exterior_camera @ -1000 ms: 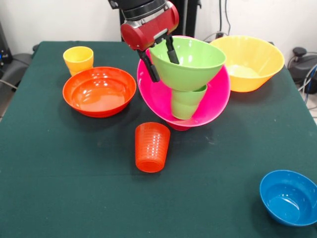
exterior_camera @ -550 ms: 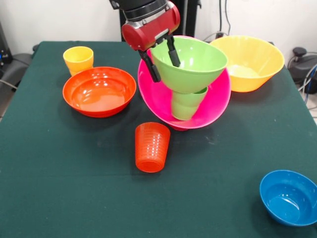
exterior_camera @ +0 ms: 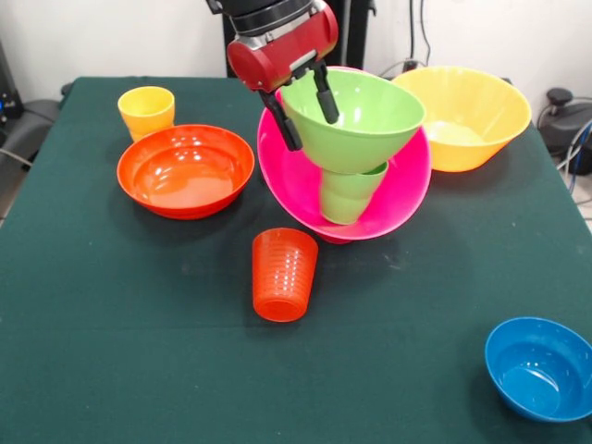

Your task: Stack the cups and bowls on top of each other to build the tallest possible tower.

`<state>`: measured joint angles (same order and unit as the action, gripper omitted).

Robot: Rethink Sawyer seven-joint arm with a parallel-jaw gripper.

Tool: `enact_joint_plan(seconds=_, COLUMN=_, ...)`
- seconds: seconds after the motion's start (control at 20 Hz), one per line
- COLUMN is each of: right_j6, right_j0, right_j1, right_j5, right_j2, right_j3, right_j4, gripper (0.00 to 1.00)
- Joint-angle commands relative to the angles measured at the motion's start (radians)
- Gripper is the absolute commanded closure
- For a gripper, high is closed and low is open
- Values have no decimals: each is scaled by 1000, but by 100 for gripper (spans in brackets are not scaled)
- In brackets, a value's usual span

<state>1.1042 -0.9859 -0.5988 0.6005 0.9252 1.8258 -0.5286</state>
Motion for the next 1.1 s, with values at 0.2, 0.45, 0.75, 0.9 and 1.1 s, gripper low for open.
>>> enact_joint_plan(seconds=0.2, right_j6=13, right_j0=49, right_j1=-40, right_j5=113, right_j2=-22, right_j3=-5, right_j4=40, gripper=0)
enact_joint_plan(seconds=0.45, right_j6=-1, right_j0=59, right_j1=-54, right_j5=124, right_j2=-25, right_j3=-21, right_j4=52, gripper=0)
enact_joint_plan(seconds=0.75, right_j6=-22, right_j0=77, right_j1=-58, right_j5=149, right_j2=-28, right_j3=-73, right_j4=64, gripper=0)
enact_joint_plan(seconds=0.9, right_j6=-26, right_j0=92, right_j1=-64, right_j5=160, right_j2=-29, right_j3=-103, right_j4=66, gripper=0)
enact_joint_plan(seconds=1.1, right_j6=-25, right_j0=112, right_j1=-68, right_j5=170, right_j2=-32, right_j3=-135, right_j4=67, gripper=0)
